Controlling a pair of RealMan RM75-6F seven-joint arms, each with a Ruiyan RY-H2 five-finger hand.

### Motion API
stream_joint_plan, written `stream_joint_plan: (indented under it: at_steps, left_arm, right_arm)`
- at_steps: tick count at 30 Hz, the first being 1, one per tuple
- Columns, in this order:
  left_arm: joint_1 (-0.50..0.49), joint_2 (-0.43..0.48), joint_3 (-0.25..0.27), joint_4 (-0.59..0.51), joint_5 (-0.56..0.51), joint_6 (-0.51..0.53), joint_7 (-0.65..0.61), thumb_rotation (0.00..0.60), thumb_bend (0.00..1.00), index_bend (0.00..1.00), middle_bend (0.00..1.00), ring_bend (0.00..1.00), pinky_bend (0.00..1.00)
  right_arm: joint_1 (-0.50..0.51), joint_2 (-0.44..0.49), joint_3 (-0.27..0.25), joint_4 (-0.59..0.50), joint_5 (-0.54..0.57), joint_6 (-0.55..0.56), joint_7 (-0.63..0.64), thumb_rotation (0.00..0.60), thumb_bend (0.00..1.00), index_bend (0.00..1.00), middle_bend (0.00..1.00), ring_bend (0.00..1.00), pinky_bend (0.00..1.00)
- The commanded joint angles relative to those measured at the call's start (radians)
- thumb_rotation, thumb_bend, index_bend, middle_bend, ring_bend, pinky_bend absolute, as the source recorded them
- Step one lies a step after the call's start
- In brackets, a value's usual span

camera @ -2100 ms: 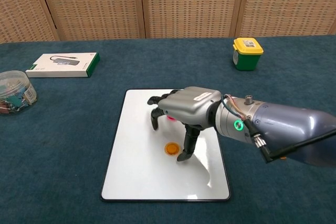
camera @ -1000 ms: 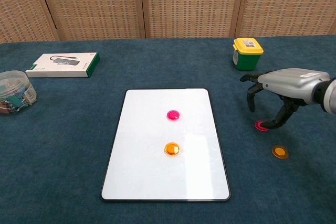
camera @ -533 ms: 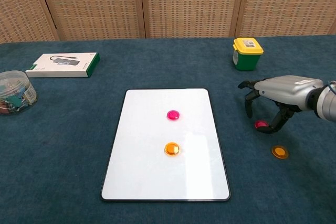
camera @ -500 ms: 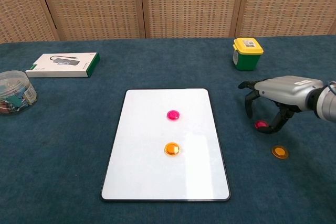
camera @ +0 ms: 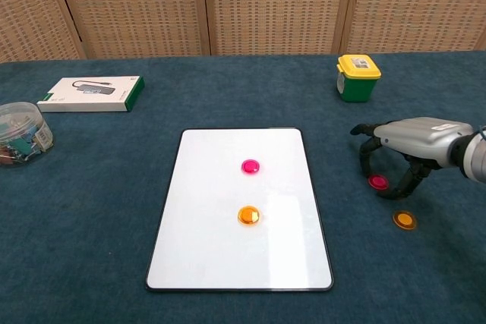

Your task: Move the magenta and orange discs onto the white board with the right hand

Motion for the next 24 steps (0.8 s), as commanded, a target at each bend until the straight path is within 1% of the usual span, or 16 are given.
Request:
stream_joint_plan:
  at_steps: [1,8,16,20,24]
  left_arm:
    - [0.000,0.000,0.000,0.000,0.000,0.001,0.000,0.600,0.00,0.00,0.00,0.00,0.00]
    - [0.001,0.000,0.000,0.000,-0.001,0.001,-0.001,0.600,0.00,0.00,0.00,0.00,0.00]
    - [0.000,0.000,0.000,0.000,0.000,-0.001,-0.001,0.600,0.00,0.00,0.00,0.00,0.00]
    - [0.000,0.000,0.001,-0.001,0.001,-0.001,0.000,0.600,0.00,0.00,0.00,0.00,0.00]
    - [-0.001,0.000,0.001,-0.002,0.002,-0.002,0.000,0.600,0.00,0.00,0.00,0.00,0.00]
  right_arm:
    - [-0.002,-0.005,0.003,0.009,-0.003,-0.006,0.007,0.600,0.36,0.43,0.00,0.00,0.00]
    - [-0.006,-0.017,0.006,0.032,-0.011,-0.017,0.019,0.600,0.38,0.58,0.00,0.00,0.00]
    - [-0.004,-0.007,0.022,0.006,-0.035,-0.011,0.025,0.600,0.40,0.59,0.00,0.00,0.00]
    - [0.024,0.010,0.050,-0.050,-0.034,-0.019,0.000,0.600,0.40,0.59,0.00,0.00,0.00]
    - [0.082,0.002,0.096,-0.102,-0.003,-0.029,-0.064,0.600,0.40,0.59,0.00,0.00,0.00]
